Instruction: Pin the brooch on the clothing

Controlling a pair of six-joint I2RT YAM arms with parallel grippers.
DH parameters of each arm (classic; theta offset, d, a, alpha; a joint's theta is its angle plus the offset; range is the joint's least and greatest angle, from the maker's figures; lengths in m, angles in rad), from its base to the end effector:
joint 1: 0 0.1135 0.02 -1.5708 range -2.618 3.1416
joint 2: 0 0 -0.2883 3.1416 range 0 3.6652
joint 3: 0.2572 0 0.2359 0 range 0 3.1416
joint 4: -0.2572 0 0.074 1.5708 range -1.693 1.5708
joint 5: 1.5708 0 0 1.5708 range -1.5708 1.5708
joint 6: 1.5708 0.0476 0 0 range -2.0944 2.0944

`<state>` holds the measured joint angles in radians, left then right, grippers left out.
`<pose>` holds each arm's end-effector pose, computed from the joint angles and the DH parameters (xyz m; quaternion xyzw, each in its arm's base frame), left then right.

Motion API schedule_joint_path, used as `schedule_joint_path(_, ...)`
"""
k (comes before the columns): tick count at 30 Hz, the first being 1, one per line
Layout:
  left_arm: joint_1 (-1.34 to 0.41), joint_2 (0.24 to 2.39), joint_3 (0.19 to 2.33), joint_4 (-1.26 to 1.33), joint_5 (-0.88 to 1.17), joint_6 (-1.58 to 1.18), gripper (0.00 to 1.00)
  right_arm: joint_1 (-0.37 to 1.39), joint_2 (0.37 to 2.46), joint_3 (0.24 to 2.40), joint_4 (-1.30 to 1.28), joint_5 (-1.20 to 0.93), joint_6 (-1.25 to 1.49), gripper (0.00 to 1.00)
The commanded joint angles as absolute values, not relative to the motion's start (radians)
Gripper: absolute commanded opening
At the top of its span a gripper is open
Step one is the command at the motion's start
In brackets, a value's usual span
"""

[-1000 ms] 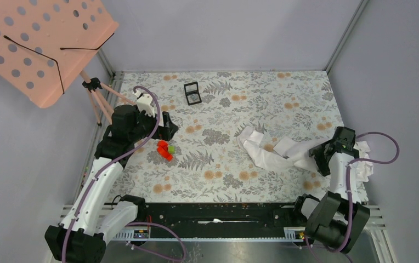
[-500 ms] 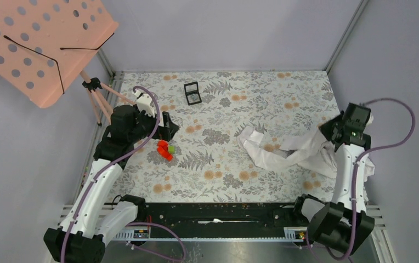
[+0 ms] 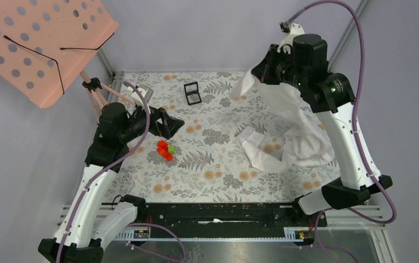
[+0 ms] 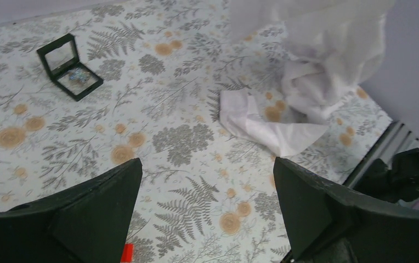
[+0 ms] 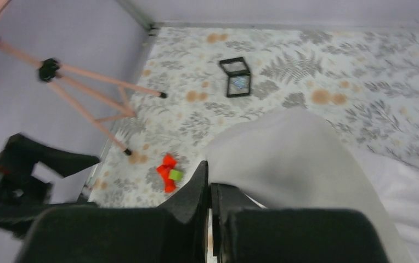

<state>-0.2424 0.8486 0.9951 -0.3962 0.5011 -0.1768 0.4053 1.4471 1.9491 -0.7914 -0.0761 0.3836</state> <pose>0.1484 -0.0602 0.3939 0.1771 0.7596 -0.3152 0.5406 0.2485 0.1106 0.5273 -0.0314 0.8008 0.2577 0.5397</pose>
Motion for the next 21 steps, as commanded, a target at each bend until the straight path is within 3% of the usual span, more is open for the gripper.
schedule_joint_path(1,-0.245,0.805,1.023,-0.280,0.626,-0.283,0.99,0.541,1.507,2.264,-0.918,-0.089,0.303,0.00)
schedule_joint_path(5,-0.245,0.779,0.981,-0.182,0.685,-0.372,0.99,0.635,1.568,2.410,-0.958,-0.114,0.308,0.00)
schedule_joint_path(10,-0.248,0.763,0.910,-0.016,0.746,-0.488,0.99,0.684,1.527,2.249,-0.848,-0.139,0.349,0.00)
schedule_joint_path(12,-0.250,0.758,0.889,0.025,0.734,-0.507,0.99,0.685,1.489,2.115,-0.811,-0.070,0.367,0.00)
schedule_joint_path(17,-0.250,0.754,0.862,-0.043,0.634,-0.492,0.99,0.685,1.290,1.630,-0.722,0.398,0.441,0.00)
schedule_joint_path(21,-0.250,0.790,0.817,-0.089,0.553,-0.487,0.99,0.684,1.089,1.255,-0.698,0.622,0.545,0.00)
